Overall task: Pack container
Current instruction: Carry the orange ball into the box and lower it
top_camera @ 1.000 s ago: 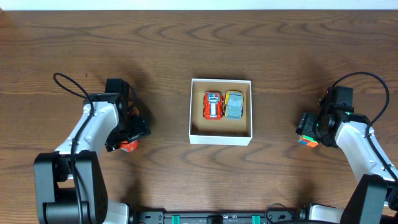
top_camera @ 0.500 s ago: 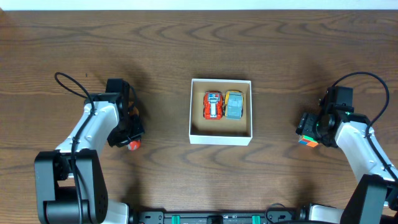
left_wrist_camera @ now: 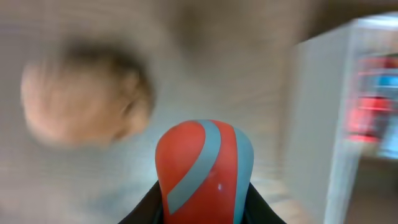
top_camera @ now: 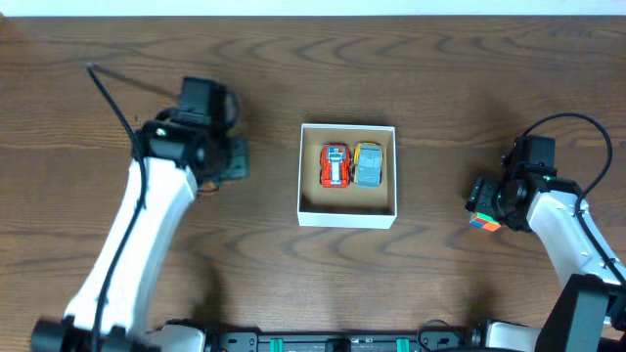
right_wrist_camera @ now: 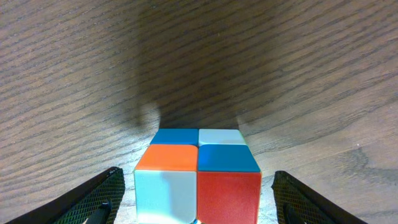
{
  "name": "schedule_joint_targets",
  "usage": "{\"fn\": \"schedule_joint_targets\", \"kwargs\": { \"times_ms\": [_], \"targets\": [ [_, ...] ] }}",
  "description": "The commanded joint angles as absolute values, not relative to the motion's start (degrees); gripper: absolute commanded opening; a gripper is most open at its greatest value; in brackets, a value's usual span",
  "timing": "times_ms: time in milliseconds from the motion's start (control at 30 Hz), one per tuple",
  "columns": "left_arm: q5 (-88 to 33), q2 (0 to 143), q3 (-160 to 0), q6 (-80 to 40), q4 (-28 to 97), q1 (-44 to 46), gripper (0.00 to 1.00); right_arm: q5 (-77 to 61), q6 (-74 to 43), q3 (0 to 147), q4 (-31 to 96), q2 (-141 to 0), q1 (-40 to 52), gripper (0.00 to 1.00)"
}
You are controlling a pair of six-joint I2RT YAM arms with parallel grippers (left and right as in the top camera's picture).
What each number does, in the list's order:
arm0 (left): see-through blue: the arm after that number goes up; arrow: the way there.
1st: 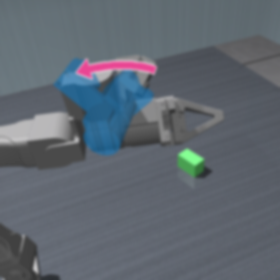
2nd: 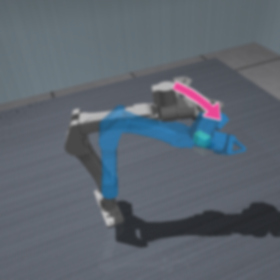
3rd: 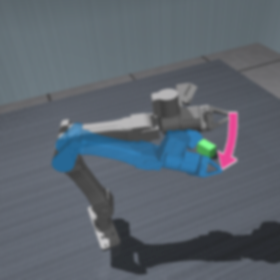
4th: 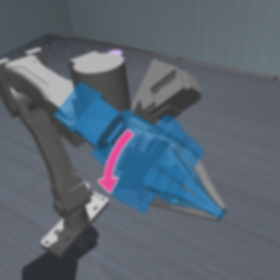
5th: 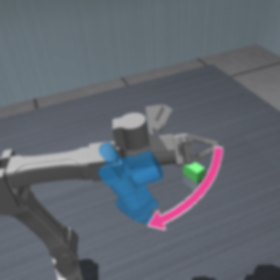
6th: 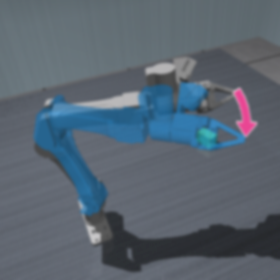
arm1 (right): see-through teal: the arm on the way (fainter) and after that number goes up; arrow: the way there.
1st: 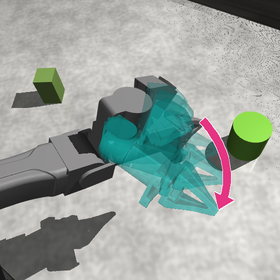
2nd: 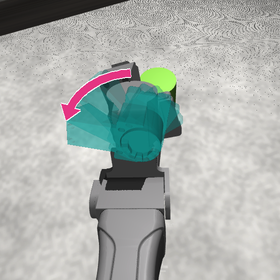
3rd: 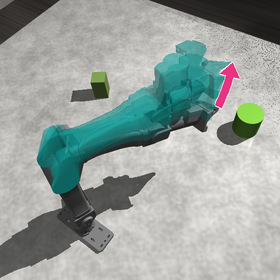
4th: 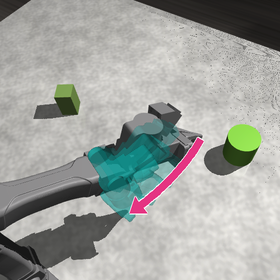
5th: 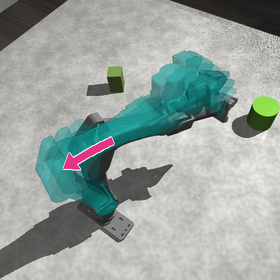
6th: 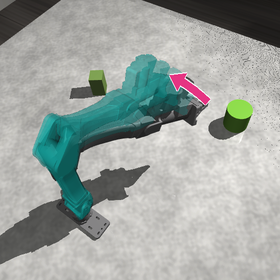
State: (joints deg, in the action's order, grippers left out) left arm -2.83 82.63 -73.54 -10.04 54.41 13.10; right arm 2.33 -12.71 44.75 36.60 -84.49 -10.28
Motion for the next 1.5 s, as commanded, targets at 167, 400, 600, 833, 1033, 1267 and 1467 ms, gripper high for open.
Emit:
{"fn": "schedule_joint_targets", "kwargs": {
  "times_ms": [167,400,600,833,1033,1267,1467],
  "targets": [
    [-2.8,82.8,-75.2,-2.9,47.7,27.9,0.06,2.5,-12.8,44.4,36.6,-84.8,-10.6,0.79],
    [-2.8,89.1,-75.2,-6.4,42.7,30.9,0.06,2.5,-12.8,44.4,36.6,-84.8,-10.6,0.79],
    [-2.8,92.9,-75.2,-6.3,40.5,30.9,0.06,2.5,-12.8,44.4,36.6,-84.8,-10.6,0.79],
    [-2.8,96.7,-75.2,-6.3,38.7,30.9,0.06,2.5,-12.8,44.4,36.6,-84.8,-10.6,0.79],
    [-2.8,100.0,-75.2,-6.3,38.0,31.0,0.06,2.5,-12.8,44.4,36.6,-84.8,-10.7,0.79],
    [-2.9,102.2,-75.2,-6.3,38.0,30.9,0.36,2.5,-12.8,44.4,36.6,-84.8,-10.7,0.79],
    [-2.9,102.2,-75.2,-6.3,38.0,30.9,0.68,2.5,-12.8,44.4,36.6,-84.8,-10.7,0.79]
  ]
}}
